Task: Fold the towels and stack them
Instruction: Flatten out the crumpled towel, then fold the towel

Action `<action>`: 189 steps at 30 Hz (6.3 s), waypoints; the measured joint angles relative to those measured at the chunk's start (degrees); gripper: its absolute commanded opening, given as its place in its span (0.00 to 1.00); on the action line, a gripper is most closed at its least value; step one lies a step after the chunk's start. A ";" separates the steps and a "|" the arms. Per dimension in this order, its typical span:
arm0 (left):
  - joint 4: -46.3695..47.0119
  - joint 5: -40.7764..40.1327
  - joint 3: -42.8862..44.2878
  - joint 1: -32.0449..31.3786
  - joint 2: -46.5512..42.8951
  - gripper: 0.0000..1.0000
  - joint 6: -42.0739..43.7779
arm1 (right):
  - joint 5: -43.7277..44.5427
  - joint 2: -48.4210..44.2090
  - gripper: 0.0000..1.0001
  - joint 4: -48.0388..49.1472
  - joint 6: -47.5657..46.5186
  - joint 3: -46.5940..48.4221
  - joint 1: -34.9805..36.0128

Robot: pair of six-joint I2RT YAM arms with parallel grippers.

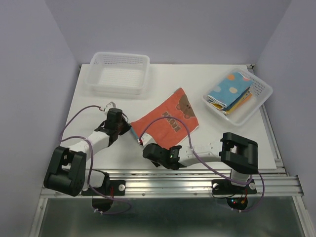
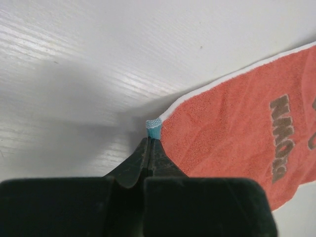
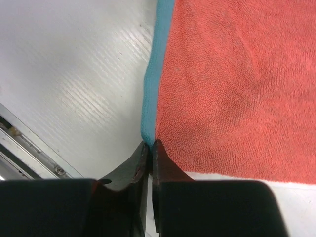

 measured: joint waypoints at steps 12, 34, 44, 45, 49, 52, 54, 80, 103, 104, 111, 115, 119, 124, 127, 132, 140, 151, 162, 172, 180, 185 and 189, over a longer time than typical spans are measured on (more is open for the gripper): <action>-0.11 3.91 -3.65 -2.03 -21.16 0.00 -0.28 | 4.39 -19.02 0.01 -7.54 -2.36 -1.53 0.07; -6.16 3.74 28.70 -14.95 -39.43 0.00 -4.20 | -11.69 -36.30 0.01 -25.64 -24.94 40.00 0.28; -6.29 7.67 33.09 -14.95 -41.99 0.00 -4.96 | -21.03 -34.42 0.01 -30.58 -28.39 50.34 0.28; -6.36 7.65 33.05 -14.95 -41.94 0.00 -4.96 | -20.26 -34.42 0.01 -30.80 -28.76 50.25 0.28; -6.05 6.34 30.77 -14.95 -42.18 0.00 -5.03 | -10.67 -36.17 0.01 -27.93 -29.97 44.26 0.33; -5.70 4.22 26.69 -14.95 -42.10 0.00 -5.62 | -0.79 -37.48 0.01 -24.04 -31.98 36.85 0.33; -5.40 2.51 23.63 -14.95 -41.57 0.00 -6.12 | 4.48 -37.79 0.01 -20.37 -34.21 31.71 0.31; 3.32 -14.23 34.77 -12.57 7.43 0.00 -1.70 | -20.79 -14.49 0.01 0.33 -47.58 16.65 -47.28; 7.04 -5.66 46.90 -6.97 24.65 0.00 -0.72 | -41.03 -0.74 0.01 -3.98 -55.47 29.55 -56.33; 7.19 -5.20 45.13 -6.97 23.98 0.00 -0.92 | -43.04 -2.16 0.01 -5.25 -55.23 28.15 -56.30; 7.30 -3.17 33.77 -7.08 17.27 0.00 -2.82 | -48.35 -9.31 0.01 -9.20 -53.81 19.96 -53.90; 7.85 -2.93 25.62 -7.30 10.84 0.00 -4.66 | -50.18 -12.94 0.02 -10.25 -50.86 14.97 -51.17; 8.41 -2.80 17.46 -8.39 1.75 0.00 -6.10 | -52.19 -16.92 0.04 -10.56 -48.57 10.21 -49.13; 9.53 -2.89 9.35 -9.77 -7.65 0.00 -8.46 | -52.83 -21.64 0.04 -10.93 -46.60 4.61 -46.60; 9.42 -3.10 4.09 -10.73 -12.70 0.00 -10.47 | -52.83 -24.50 0.04 -10.51 -44.92 0.70 -44.98; 9.53 -3.26 -3.30 -12.39 -16.81 0.00 -13.55 | -52.92 -27.17 0.04 -9.90 -42.23 -3.34 -43.47; 8.35 -3.56 -9.64 -13.16 -20.94 0.00 -16.61 | -52.39 -27.69 0.05 -7.54 -37.07 -8.92 -40.83; 3.52 -7.34 -7.76 -13.18 -26.27 0.00 -15.72 | -50.75 -27.89 0.05 -5.53 -33.38 -11.19 -38.29; 2.64 -6.19 -12.35 -13.22 -28.17 0.00 -16.13 | -50.40 -28.65 0.11 -3.48 -30.40 -14.21 -38.21; 2.49 -2.75 -20.26 -13.51 -30.12 0.15 -17.84 | -52.41 -25.40 0.32 -1.70 -25.64 -16.44 -36.72; 1.18 0.26 -20.85 -13.55 -33.68 0.78 -18.51 | -52.87 -26.12 1.00 -0.70 -21.79 -19.26 -34.42; -3.19 -0.20 -19.08 -13.81 -36.30 0.99 -17.66 | -51.60 -31.47 1.00 0.33 -18.99 -19.85 -34.18; -9.57 -3.65 -12.13 -13.88 -35.10 0.99 -15.93 | -42.40 -35.01 1.00 1.51 -13.94 -19.21 -34.18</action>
